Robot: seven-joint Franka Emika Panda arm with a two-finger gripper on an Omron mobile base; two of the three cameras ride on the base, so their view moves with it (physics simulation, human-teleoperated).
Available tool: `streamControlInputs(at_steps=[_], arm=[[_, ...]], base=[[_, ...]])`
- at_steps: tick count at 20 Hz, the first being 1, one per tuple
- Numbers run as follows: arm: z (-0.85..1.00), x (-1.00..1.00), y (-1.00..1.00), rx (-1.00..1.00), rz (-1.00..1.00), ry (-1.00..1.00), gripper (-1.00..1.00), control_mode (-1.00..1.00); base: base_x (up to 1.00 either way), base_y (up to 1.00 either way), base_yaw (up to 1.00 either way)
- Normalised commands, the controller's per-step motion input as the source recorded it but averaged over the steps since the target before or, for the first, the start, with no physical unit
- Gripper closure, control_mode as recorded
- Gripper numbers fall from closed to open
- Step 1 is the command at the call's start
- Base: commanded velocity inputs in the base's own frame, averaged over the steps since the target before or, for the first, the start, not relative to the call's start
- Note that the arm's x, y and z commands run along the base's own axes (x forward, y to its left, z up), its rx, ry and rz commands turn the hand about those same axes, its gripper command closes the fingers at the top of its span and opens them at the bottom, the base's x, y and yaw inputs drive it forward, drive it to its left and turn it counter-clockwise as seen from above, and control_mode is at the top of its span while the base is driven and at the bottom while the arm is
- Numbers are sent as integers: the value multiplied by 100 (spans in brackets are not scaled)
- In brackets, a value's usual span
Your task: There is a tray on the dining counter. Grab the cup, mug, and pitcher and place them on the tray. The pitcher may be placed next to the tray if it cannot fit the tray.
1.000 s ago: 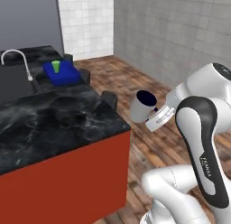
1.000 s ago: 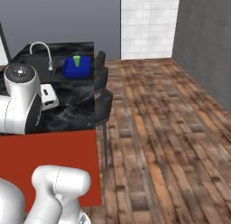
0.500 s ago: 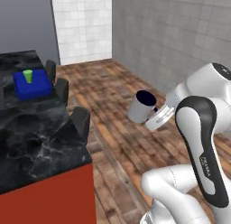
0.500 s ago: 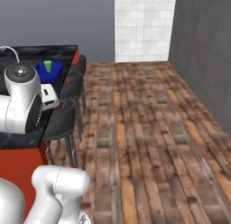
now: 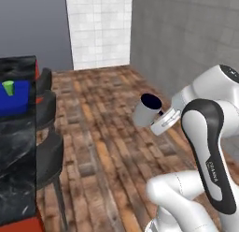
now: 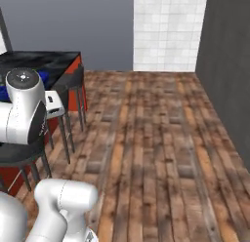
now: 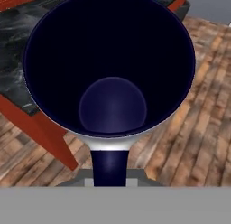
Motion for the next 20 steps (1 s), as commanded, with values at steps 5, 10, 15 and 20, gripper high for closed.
streamControlInputs(at_steps=[5, 10, 15, 20], arm=[[0, 0, 0, 0, 0, 0, 100, 100], [0, 0, 0, 0, 0, 0, 100, 100], [0, 0, 0, 0, 0, 0, 100, 100], [0, 0, 0, 0, 0, 0, 100, 100]], base=[[100, -76, 36], [100, -65, 35], [100, -37, 31], [100, -32, 36]])
